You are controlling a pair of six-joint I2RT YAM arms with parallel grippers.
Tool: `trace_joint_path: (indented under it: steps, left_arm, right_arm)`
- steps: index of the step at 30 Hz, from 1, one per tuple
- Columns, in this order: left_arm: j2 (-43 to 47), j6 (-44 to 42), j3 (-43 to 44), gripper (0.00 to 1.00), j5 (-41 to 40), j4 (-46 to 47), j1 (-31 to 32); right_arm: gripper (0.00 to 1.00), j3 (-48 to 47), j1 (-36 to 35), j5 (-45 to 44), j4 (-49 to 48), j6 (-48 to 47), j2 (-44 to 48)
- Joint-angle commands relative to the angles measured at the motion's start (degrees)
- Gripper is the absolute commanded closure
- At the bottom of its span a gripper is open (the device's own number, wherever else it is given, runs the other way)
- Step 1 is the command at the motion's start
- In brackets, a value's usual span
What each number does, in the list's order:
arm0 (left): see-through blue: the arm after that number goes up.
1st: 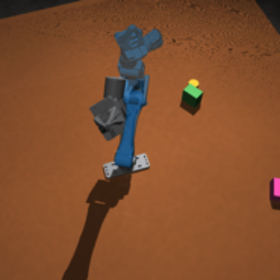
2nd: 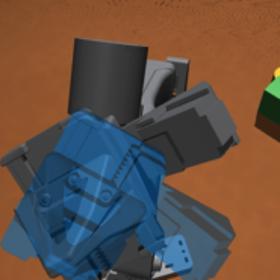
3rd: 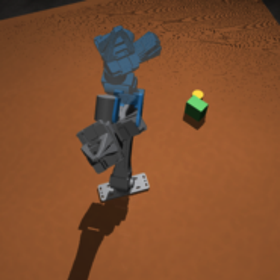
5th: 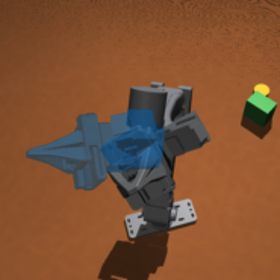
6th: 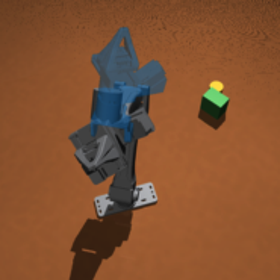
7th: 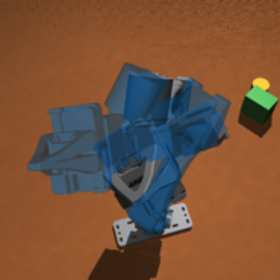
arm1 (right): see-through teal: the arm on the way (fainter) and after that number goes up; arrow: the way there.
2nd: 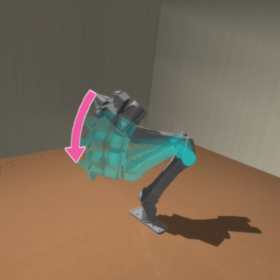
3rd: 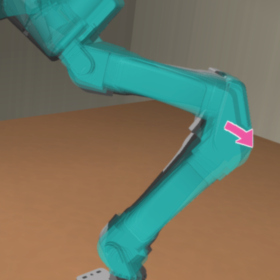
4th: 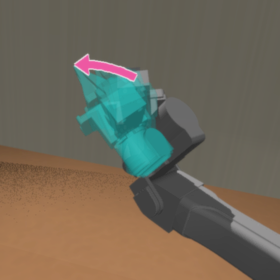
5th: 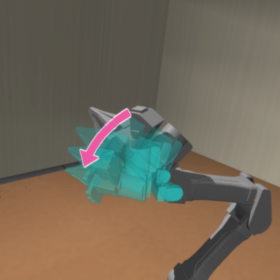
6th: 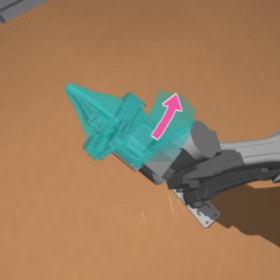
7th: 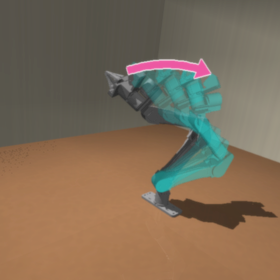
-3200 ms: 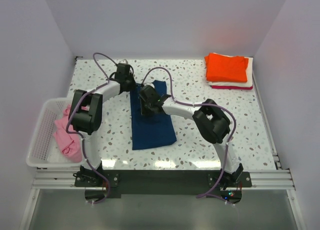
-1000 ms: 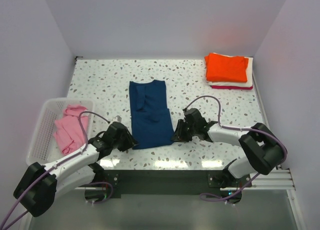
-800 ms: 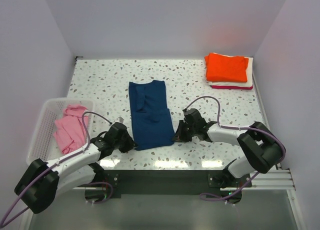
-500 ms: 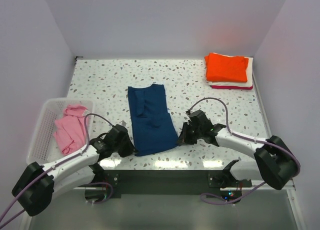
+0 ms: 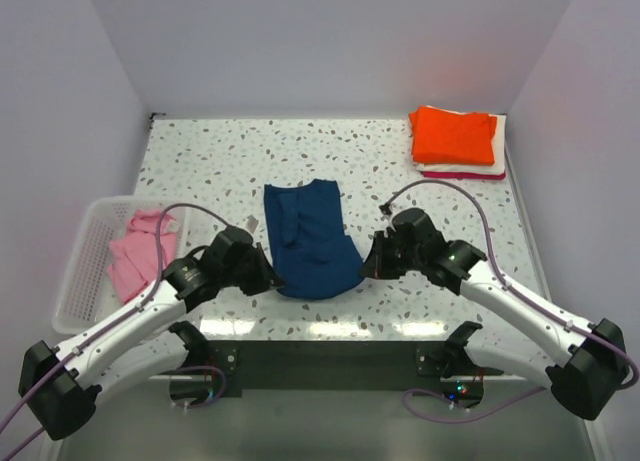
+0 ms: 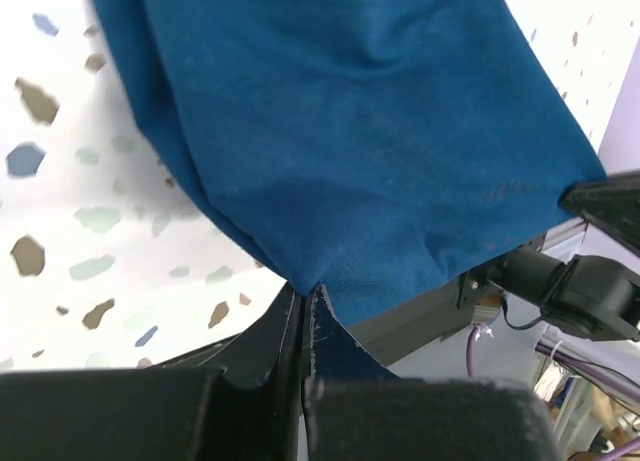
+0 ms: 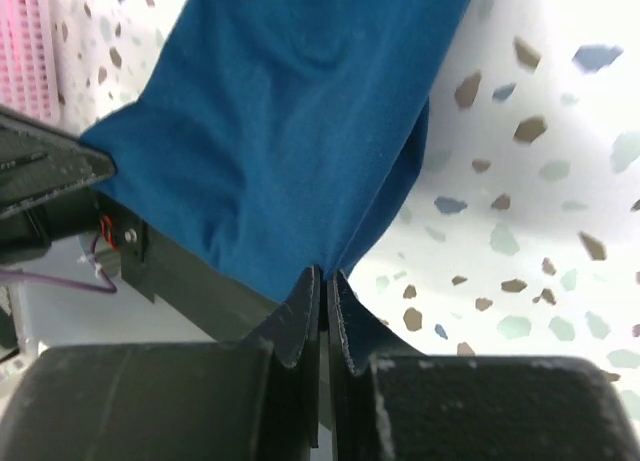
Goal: Fold and stack the t-shirts
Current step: Fold the tshirt
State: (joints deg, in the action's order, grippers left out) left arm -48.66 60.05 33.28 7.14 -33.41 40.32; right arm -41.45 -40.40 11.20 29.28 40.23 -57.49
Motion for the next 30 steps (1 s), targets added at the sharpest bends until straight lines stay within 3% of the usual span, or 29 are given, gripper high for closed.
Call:
trace_joint_path:
  steps: [1, 8, 11, 15, 18, 20, 21, 22, 23, 24, 25, 28, 30]
  left_arm:
    - [-2.5, -2.7, 5.0, 1.0, -0.9, 0.4, 0.0]
    - [-10.6, -6.5, 13.7, 1.0, 2.1, 4.9, -5.3]
    - [-15.6, -10.8, 18.2, 1.0, 6.8, 7.4, -15.8]
    - [-27.6, -12.4, 26.7, 1.0, 10.5, 11.3, -23.9]
    - [-36.7, -11.5, 32.4, 1.0, 10.8, 16.5, -28.1]
    - [-41.7, -11.0, 34.5, 0.99, 12.4, 22.4, -31.2]
    - [-47.5, -11.3, 35.7, 0.9, 13.2, 23.6, -32.3]
    - [-50.4, -11.4, 37.5, 0.82, 13.7, 23.9, -33.4]
    - [-53.1, -11.4, 39.8, 0.7, 15.4, 26.5, -34.9]
    - [-56.9, -12.0, 40.5, 0.34, 17.0, 29.7, -35.6]
    - [-58.5, -12.8, 41.6, 0.26, 17.9, 30.8, -36.0]
    - [-60.1, -15.2, 44.0, 0.21, 16.8, 29.3, -37.4]
    - [-57.1, -15.2, 41.9, 0.21, 14.6, 30.8, -38.2]
  right_arm:
    - [1.0, -7.0, 0.1, -4.6, 3.2, -2.7, -2.8]
    - [1.0, -21.3, 2.9, -4.6, 2.2, -5.0, -16.3]
    - [1.0, -30.6, 6.0, -3.3, 1.9, -6.2, -25.0]
    - [1.0, -44.6, 11.4, 0.6, 2.4, -6.9, -40.6]
    - [1.0, -61.4, 14.6, 3.8, 3.2, -7.4, -54.0]
    - [0.89, -68.5, 16.3, 6.6, 3.9, -8.2, -63.3]
    - [0.82, -75.2, 16.7, 6.8, 5.3, -8.7, -66.5]
    - [0.57, -78.3, 17.6, 7.4, 6.0, -9.6, -68.9]
    - [0.51, -80.7, 18.2, 8.0, 6.5, -10.0, -72.5]
    - [0.47, -83.2, 18.8, 8.1, 6.5, -10.1, -73.5]
    - [0.38, -83.5, 19.9, 8.9, 6.2, -9.9, -73.8]
    - [0.25, -79.5, 20.9, 7.8, 4.7, -10.6, -70.9]
    - [0.25, -72.2, 21.0, 6.0, 1.1, -10.7, -66.2]
